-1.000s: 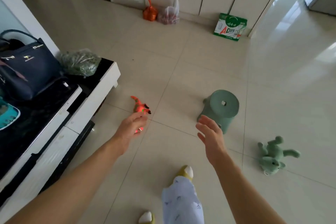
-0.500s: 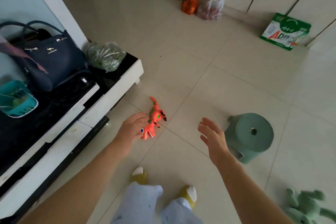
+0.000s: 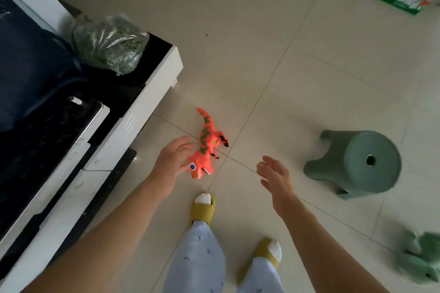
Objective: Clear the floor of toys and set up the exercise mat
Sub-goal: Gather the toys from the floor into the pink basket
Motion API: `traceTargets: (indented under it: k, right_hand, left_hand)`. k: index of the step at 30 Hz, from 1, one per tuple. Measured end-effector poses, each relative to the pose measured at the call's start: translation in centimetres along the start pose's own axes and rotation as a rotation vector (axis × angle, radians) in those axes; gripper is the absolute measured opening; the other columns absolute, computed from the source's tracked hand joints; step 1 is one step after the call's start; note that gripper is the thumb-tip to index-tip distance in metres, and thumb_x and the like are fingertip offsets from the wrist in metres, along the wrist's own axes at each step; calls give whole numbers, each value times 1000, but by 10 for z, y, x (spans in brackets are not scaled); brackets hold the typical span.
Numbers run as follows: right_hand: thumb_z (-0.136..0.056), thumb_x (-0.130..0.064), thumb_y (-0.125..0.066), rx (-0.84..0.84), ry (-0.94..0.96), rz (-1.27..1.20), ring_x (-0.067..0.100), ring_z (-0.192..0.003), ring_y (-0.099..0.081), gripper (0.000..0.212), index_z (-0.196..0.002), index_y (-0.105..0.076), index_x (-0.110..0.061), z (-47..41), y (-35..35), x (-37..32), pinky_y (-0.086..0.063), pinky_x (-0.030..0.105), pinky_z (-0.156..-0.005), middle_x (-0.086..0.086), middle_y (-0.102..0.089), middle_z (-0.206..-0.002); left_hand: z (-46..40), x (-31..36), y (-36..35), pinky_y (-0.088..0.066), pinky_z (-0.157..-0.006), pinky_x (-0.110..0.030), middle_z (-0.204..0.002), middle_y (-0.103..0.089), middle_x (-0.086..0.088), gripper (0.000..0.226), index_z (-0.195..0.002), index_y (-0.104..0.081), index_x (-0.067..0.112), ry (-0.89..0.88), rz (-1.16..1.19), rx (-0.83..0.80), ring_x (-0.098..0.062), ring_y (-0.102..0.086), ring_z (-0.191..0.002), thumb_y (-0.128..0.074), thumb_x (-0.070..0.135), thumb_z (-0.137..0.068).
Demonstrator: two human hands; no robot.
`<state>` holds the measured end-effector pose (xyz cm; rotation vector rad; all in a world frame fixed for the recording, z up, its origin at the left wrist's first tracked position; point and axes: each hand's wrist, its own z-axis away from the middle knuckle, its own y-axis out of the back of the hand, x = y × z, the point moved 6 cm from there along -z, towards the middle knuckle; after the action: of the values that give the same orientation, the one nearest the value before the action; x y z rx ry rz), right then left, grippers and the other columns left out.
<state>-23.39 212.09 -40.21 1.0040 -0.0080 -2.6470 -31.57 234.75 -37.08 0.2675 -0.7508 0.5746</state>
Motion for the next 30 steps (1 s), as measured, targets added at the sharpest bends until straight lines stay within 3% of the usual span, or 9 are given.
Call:
traceTargets:
  k: [3,8,15,19,22,25,27,28,30]
  right_hand:
    - [-88,-9,-57,-1,-54,0,20,-101,-54,35,-123,-52,-12,-40,-43,20,-41,32,-90,6,-58,-113]
    - [-88,-9,-57,-13,-142,31,19,-105,-54,39,-126,-51,-9,-107,-101,69,-39,32,-96,9,-57,-116]
    - [-87,-12,-59,-1,-223,142,18,-100,-53,40,-127,-51,-10,-175,-132,129,-39,29,-87,7,-57,-113]
    - [-87,-10,-58,14,-251,189,18,-97,-52,40,-126,-51,-9,-209,-145,156,-38,28,-84,4,-56,-104]
    - [-87,-10,-57,7,-251,236,18,-97,-52,40,-127,-52,-9,-239,-156,173,-39,29,-82,5,-55,-106]
    - [-87,-7,-55,34,-220,308,24,-93,-51,41,-127,-50,0,-263,-163,182,-45,38,-84,20,-57,-111]
    - [-88,-6,-54,46,-191,369,36,-99,-54,37,-122,-50,7,-278,-170,188,-43,44,-91,28,-54,-119]
    - [-88,-7,-53,41,-180,396,34,-98,-56,30,-115,-55,5,-284,-174,191,-44,40,-85,26,-57,-112]
    - [-87,-9,-50,7,-179,446,23,-68,-52,8,-82,-56,-8,-296,-184,198,-40,30,-58,12,-55,-75]
  left_hand:
    - [-48,-16,19,-44,-68,-22,-114,-60,-4,31,-120,-52,16,28,-16,0,-14,-57,-101,-47,5,-92]
    - [-120,-58,39,-40,-88,-31,-121,-58,-3,37,-129,-48,14,70,-63,-24,-18,-53,-114,-48,8,-92]
    - [-186,-113,50,-43,-77,-27,-115,-60,0,31,-117,-53,23,94,-114,-53,-11,-56,-102,-54,11,-88]
    - [-212,-138,50,-44,-72,-22,-100,-62,7,45,-111,-53,24,124,-103,-84,-2,-56,-89,-60,23,-67]
    - [-235,-158,56,-44,-76,-25,-109,-61,4,41,-117,-52,22,137,-108,-76,-6,-55,-95,-61,15,-78]
    - [-251,-173,61,-42,-83,-29,-110,-61,6,50,-120,-52,21,154,-124,-65,-7,-54,-100,-64,18,-72]
    - [-262,-182,66,-42,-87,-30,-115,-61,4,41,-124,-52,20,149,-130,-49,-10,-54,-105,-58,13,-84]
    - [-266,-186,69,-43,-86,-30,-117,-60,3,38,-124,-52,20,144,-139,-41,-11,-54,-107,-54,11,-88]
    - [-273,-192,73,-45,-83,-28,-118,-60,2,35,-123,-53,21,127,-163,-32,-12,-55,-107,-52,10,-90]
